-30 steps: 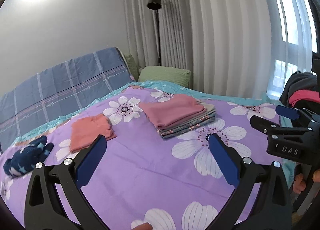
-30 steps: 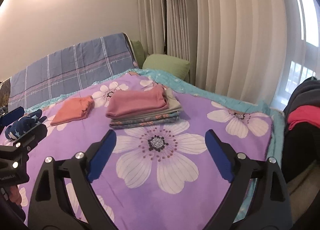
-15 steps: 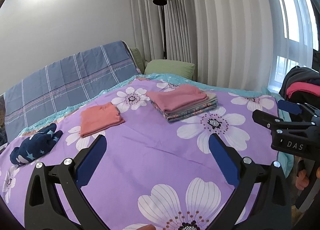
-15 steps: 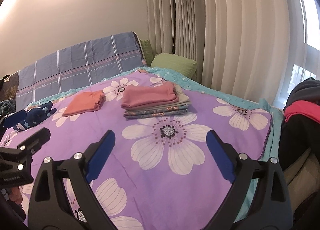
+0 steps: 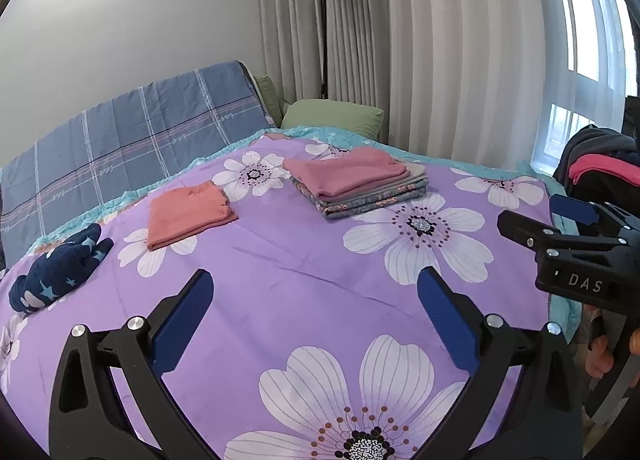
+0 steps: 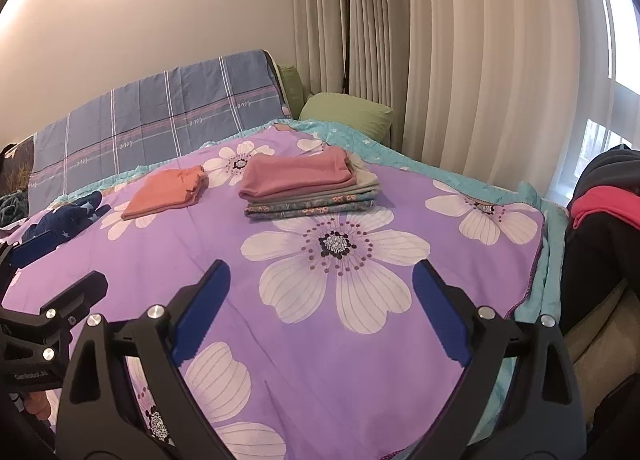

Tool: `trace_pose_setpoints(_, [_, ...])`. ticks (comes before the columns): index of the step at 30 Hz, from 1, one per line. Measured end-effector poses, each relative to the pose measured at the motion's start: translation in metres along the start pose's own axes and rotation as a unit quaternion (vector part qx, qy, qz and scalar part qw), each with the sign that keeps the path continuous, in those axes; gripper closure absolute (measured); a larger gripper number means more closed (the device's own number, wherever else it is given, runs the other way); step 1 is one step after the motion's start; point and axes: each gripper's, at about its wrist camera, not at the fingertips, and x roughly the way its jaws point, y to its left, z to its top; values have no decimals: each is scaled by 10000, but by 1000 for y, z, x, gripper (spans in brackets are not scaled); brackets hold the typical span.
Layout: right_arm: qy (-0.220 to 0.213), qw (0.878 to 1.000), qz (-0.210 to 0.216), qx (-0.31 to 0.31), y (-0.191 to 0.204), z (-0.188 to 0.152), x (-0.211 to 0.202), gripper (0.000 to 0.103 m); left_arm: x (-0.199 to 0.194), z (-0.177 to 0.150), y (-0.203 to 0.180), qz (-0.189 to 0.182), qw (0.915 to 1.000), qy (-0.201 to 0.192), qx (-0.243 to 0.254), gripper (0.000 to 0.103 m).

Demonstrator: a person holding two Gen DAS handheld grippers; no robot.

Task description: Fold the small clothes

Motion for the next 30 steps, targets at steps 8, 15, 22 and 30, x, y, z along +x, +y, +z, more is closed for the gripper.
trace_pose_setpoints(8, [62, 10000, 2, -31, 1, -1, 6, 9, 2, -2, 2, 25, 10000, 76, -30, 1])
trace_pose_setpoints(15, [104, 9999, 34, -63, 5, -2, 10, 9, 1, -3, 2, 60, 10000, 79, -4, 1])
trace_pose_setpoints(22, [118, 9999, 31, -86, 7, -3, 11, 9, 1, -4, 2, 38, 9999, 97, 22, 1])
trace_pose_setpoints(30, [141, 9999, 23, -77, 6, -4, 13, 9, 4, -6, 0, 51, 9999, 150, 57, 1])
